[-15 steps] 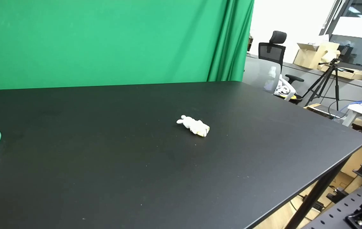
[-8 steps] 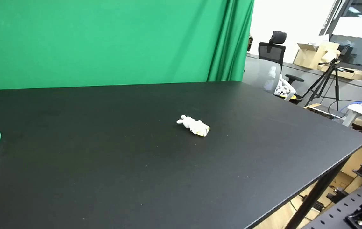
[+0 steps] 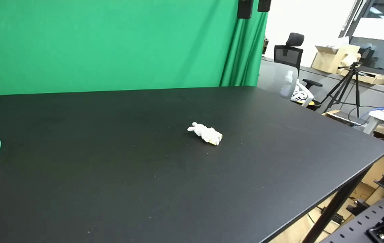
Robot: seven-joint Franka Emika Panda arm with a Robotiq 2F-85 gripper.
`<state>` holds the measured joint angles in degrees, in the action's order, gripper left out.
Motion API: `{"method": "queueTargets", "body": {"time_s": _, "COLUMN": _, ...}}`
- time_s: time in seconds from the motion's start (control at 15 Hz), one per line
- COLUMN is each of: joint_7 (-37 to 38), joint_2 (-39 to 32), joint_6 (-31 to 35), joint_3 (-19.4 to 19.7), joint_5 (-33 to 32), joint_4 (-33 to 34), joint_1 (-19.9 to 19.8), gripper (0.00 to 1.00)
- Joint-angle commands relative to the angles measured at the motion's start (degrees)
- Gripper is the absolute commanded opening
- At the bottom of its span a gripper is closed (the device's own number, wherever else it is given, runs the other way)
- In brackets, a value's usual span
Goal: Move the toy forward
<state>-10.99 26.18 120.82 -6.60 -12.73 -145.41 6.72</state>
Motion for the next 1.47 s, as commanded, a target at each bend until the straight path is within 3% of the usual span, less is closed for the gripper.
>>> {"method": "queueTargets", "body": {"time_s": 0.0, "joint_7": 0.0, "joint_2": -0.3, "joint_6": -0.2, "joint_3": 0.5, "joint_5": -0.2, "joint_4": 0.4, "joint_1": 0.4, "gripper": 1.0}}
{"method": "queueTargets", "body": {"time_s": 0.27, "joint_7": 3.9, "joint_2": -0.3, "joint_6": 4.3, "joint_3": 0.2, "joint_5": -0.9, "joint_4": -0.5, "joint_1": -0.8, "gripper": 1.0}}
{"method": "queueTargets", "body": {"time_s": 0.8, "joint_7": 1.2, "joint_2": -16.4, "joint_6": 9.3, "joint_3": 4.0, "joint_5": 2.8, "joint_4": 7.7, "joint_1": -3.3, "gripper": 1.0}}
{"method": "queueTargets", "body": {"time_s": 1.4, "joint_7": 0.9, "joint_2": -33.1, "joint_6": 11.7, "joint_3": 4.2, "joint_5": -1.0, "joint_4": 18.7, "joint_1": -3.9, "gripper": 1.0}}
